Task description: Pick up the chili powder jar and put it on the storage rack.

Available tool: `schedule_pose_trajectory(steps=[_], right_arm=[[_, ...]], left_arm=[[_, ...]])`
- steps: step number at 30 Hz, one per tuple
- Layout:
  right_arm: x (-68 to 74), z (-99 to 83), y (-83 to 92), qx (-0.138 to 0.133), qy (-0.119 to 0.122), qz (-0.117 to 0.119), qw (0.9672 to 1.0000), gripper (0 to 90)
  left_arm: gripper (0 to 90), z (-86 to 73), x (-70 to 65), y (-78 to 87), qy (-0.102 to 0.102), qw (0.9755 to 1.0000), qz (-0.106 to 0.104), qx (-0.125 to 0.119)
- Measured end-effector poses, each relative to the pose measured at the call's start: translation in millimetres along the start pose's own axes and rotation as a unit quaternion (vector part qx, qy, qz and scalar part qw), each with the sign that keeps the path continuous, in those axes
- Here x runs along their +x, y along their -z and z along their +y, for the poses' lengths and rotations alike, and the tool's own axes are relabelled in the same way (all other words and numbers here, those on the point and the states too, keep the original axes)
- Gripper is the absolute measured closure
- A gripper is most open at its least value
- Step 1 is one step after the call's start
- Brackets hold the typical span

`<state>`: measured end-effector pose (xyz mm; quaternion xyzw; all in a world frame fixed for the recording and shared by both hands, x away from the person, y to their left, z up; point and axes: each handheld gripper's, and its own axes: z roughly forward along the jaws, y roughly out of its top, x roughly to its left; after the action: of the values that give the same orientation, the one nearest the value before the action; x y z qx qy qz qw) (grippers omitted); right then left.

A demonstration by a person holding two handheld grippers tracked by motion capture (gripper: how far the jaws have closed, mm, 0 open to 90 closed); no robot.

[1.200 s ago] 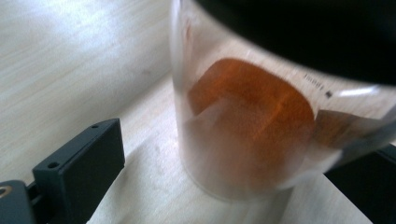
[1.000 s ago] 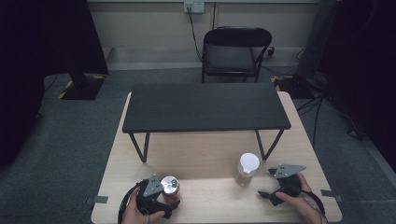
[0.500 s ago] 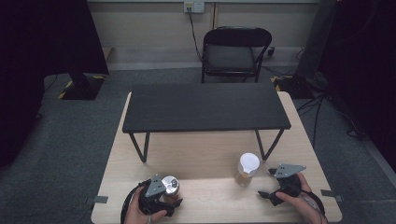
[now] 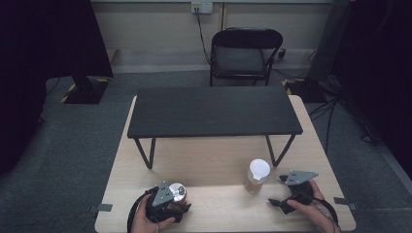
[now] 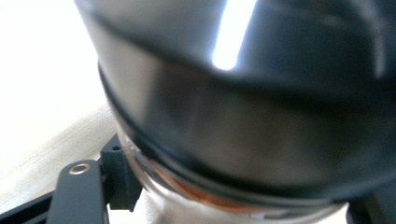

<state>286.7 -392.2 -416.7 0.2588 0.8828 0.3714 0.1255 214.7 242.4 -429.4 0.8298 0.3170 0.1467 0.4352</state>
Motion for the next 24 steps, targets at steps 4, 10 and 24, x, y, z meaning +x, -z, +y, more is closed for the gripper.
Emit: schedule_pose_trajectory(steps=[4,10,24], right_arm=[[0.0,0.0,0.0,0.000,0.000,0.000,1.0000,0.0],[0.0,0.0,0.0,0.000,0.000,0.000,1.0000,0.0],[0.0,0.0,0.0,0.000,0.000,0.000,1.0000,0.0]], left_arm=[[30.4,1.5,-2.5,0.0,-0.013,0.9999,0.005,0.002],[30.8,2.1,-3.6,0.0,-0.015,0.9999,0.007,0.003],[30.9,12.2,-3.7,-2.1,-0.008,0.9999,-0.006,0.001]])
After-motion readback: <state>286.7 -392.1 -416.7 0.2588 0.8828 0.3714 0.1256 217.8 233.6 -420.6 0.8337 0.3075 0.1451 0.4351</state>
